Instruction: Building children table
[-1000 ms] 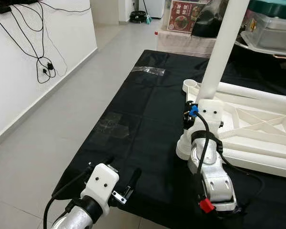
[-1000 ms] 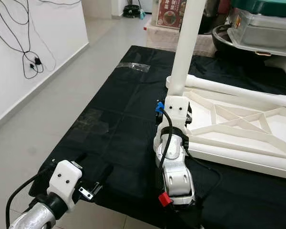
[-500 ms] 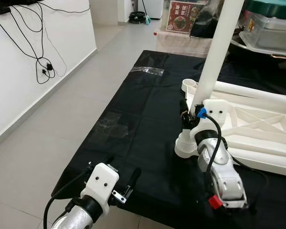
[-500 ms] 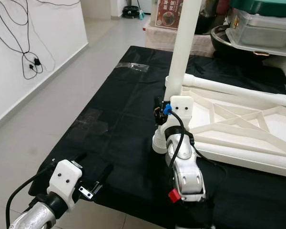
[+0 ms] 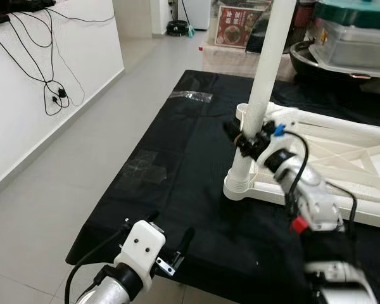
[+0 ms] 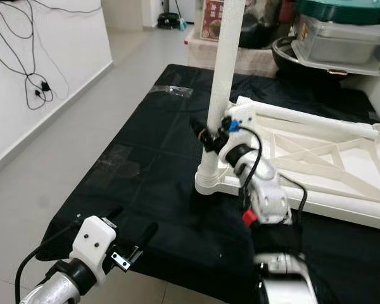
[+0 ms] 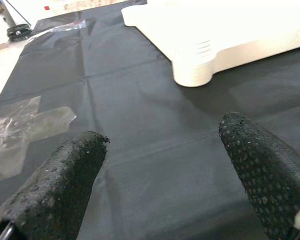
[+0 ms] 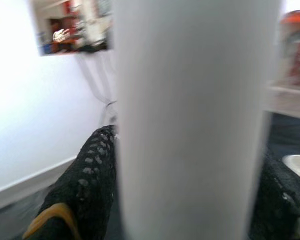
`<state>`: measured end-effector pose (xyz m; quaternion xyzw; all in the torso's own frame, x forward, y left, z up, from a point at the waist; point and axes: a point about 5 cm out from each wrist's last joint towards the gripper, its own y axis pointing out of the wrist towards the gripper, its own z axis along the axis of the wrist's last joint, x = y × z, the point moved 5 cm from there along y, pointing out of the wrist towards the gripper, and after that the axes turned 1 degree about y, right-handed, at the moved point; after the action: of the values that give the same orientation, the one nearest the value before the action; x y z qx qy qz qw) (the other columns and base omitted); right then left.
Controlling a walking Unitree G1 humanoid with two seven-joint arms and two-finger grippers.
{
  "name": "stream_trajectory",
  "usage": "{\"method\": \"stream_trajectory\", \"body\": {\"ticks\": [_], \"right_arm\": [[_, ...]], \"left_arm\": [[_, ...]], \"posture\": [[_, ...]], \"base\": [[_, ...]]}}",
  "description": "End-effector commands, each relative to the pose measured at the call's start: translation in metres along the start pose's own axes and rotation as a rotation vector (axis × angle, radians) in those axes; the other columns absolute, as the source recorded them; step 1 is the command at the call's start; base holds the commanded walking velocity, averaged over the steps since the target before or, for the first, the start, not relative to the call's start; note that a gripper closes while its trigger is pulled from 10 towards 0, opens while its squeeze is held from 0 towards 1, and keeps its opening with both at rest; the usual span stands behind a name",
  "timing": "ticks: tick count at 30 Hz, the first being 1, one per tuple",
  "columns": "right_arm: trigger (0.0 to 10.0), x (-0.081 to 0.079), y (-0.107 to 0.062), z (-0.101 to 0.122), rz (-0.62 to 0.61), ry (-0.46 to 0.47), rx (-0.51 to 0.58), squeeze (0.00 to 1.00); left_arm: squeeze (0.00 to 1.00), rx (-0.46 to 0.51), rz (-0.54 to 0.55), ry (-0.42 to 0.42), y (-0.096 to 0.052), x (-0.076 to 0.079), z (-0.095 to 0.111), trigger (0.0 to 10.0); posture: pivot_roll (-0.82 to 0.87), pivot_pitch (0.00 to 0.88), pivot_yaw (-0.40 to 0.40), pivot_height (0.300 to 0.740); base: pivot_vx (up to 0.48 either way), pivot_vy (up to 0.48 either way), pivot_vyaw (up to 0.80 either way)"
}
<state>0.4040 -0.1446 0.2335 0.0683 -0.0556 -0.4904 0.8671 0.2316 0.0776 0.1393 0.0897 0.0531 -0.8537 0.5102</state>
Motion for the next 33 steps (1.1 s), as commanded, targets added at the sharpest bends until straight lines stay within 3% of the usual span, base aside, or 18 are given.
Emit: {"method": "stream_trajectory", "body": {"ticks": [1,9,10,11,12,15,20,22,23,26,28,29,30,31,33], "right_arm": [[10.0,-0.006,0.003,-0.007,0.075,0.03,-0.017,0.0],[10.0,-0.026,0.013,-0.011,0.293,0.078,-0.071,0.0],[6.5,-0.031,0.015,-0.011,0.348,0.093,-0.081,0.0],[6.5,-0.034,0.016,-0.011,0.384,0.103,-0.087,0.0],[0.0,-0.037,0.017,-0.011,0.417,0.115,-0.087,0.0],[0.0,-0.039,0.018,-0.011,0.447,0.125,-0.087,0.0],[0.0,-0.033,0.022,-0.009,0.398,0.135,-0.054,0.0],[0.0,-0.015,0.025,-0.007,0.193,0.15,0.01,0.0],[0.0,-0.014,0.023,-0.01,0.125,0.151,0.027,0.0],[0.0,-0.013,0.019,-0.016,0.029,0.162,0.034,0.0],[0.0,0.001,0.012,-0.022,-0.183,0.066,0.009,0.0],[0.0,0.001,0.012,-0.022,-0.183,0.066,0.009,0.0],[0.0,0.012,0.005,-0.025,-0.312,0.023,-0.015,0.0],[0.0,0.012,0.005,-0.025,-0.312,0.023,-0.015,0.0],[0.0,0.026,-0.013,-0.028,-0.523,-0.034,-0.056,0.0]], "left_arm": [[0.0,-0.01,-0.003,0.006,0.0,0.002,-0.003,10.0],[0.0,-0.01,-0.021,0.0,0.0,0.007,-0.003,10.0],[0.0,-0.011,-0.024,0.001,0.0,0.008,-0.003,10.0],[0.0,-0.011,-0.026,0.002,0.0,0.008,-0.003,10.0],[0.0,-0.012,-0.028,0.004,0.0,0.009,-0.003,10.0],[0.0,-0.013,-0.028,0.003,0.0,0.01,-0.003,10.0],[0.0,-0.013,-0.027,0.002,0.0,0.01,-0.003,10.0],[0.0,-0.011,-0.028,0.003,0.001,0.01,-0.003,10.0],[0.0,-0.011,-0.029,0.003,0.001,0.009,-0.004,10.0],[0.0,-0.01,-0.028,0.006,0.002,0.008,-0.004,10.0],[0.0,-0.007,-0.023,0.006,0.004,0.007,-0.004,10.0],[0.0,-0.007,-0.023,0.006,0.004,0.007,-0.004,10.0],[0.0,-0.005,-0.02,0.006,0.005,0.007,-0.003,10.0],[0.0,-0.005,-0.02,0.006,0.005,0.007,-0.003,10.0],[0.0,-0.005,-0.017,0.004,0.004,0.007,-0.003,10.0]], "posture": [[0.15,0.074,-0.054,0.74],[0.15,0.071,-0.052,0.74],[0.15,0.076,-0.057,0.74],[0.15,0.076,-0.057,0.74],[0.15,0.078,-0.059,0.74],[0.15,0.078,-0.06,0.74],[0.15,0.083,-0.057,0.74],[0.14,0.086,-0.048,0.74],[0.13,0.087,-0.046,0.74],[0.12,0.089,-0.042,0.74],[0.13,0.091,-0.044,0.74],[0.13,0.091,-0.044,0.74],[0.13,0.094,-0.043,0.74],[0.13,0.094,-0.043,0.74],[0.13,0.098,-0.042,0.74]], "base": [[0.0,0.0,0.0],[0.0,0.0,0.0],[0.0,0.0,0.0],[0.0,0.0,0.0],[0.0,0.0,0.0],[0.0,0.0,0.0],[0.0,0.0,0.0],[0.0,0.0,0.0],[0.0,0.0,0.0],[0.0,0.0,0.0],[0.0,0.0,0.0],[0.0,0.0,0.0],[0.0,0.0,0.0],[0.0,0.0,0.0],[0.0,0.0,0.0]]}}
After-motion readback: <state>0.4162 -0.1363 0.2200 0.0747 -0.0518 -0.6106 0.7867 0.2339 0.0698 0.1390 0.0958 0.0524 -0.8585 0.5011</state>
